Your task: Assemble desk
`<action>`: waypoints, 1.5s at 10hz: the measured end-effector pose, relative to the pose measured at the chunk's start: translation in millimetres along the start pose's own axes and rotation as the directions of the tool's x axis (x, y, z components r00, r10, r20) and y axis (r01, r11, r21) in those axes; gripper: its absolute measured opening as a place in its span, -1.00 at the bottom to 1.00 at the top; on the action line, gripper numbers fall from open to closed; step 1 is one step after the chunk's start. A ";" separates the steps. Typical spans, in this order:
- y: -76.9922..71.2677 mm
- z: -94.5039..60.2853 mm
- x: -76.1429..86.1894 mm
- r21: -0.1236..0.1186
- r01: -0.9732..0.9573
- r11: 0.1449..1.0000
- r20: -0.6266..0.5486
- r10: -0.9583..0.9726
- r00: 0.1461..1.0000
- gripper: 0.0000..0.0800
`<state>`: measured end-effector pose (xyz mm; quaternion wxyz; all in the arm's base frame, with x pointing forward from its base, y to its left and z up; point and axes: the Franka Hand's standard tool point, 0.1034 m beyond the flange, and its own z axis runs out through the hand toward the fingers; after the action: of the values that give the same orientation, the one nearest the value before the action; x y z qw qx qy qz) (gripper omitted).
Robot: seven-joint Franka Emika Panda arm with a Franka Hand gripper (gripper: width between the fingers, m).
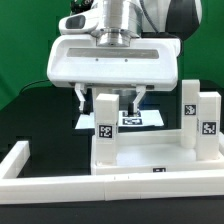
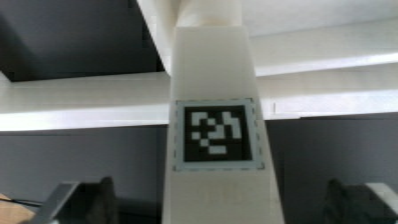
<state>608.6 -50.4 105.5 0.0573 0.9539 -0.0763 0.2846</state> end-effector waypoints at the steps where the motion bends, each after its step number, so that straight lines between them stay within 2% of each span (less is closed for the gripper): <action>1: 0.0 0.0 0.0 0.000 0.000 1.000 0.000 0.000 1.000 0.53; 2: 0.0 0.0 0.0 0.000 0.000 1.000 0.000 0.000 1.000 0.61; 6: 0.4 -0.2 0.4 0.001 0.002 1.000 0.002 -0.002 1.000 0.62; 8: 8.4 -14.6 15.9 0.031 -0.011 0.999 0.050 0.009 0.999 0.62; 9: 5.0 -17.6 19.8 0.046 -0.017 0.999 0.072 0.014 0.997 0.62; 10: 4.9 -19.0 24.8 0.049 -0.019 0.999 0.067 0.016 0.998 0.62; 12: -2.8 -19.0 27.3 0.093 -0.042 0.995 0.187 0.024 0.982 0.62; 13: -7.9 -18.4 24.5 0.119 -0.057 0.991 0.288 0.021 0.957 0.62; 15: -3.2 -16.7 25.2 0.143 -0.082 0.986 0.421 0.014 0.907 0.62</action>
Offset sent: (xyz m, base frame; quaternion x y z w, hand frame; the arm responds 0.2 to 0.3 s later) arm 0.0000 0.0000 0.0000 0.0000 0.0000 0.0000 1.0000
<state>621.0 -47.6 133.0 -0.0432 0.9920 -0.0876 0.0803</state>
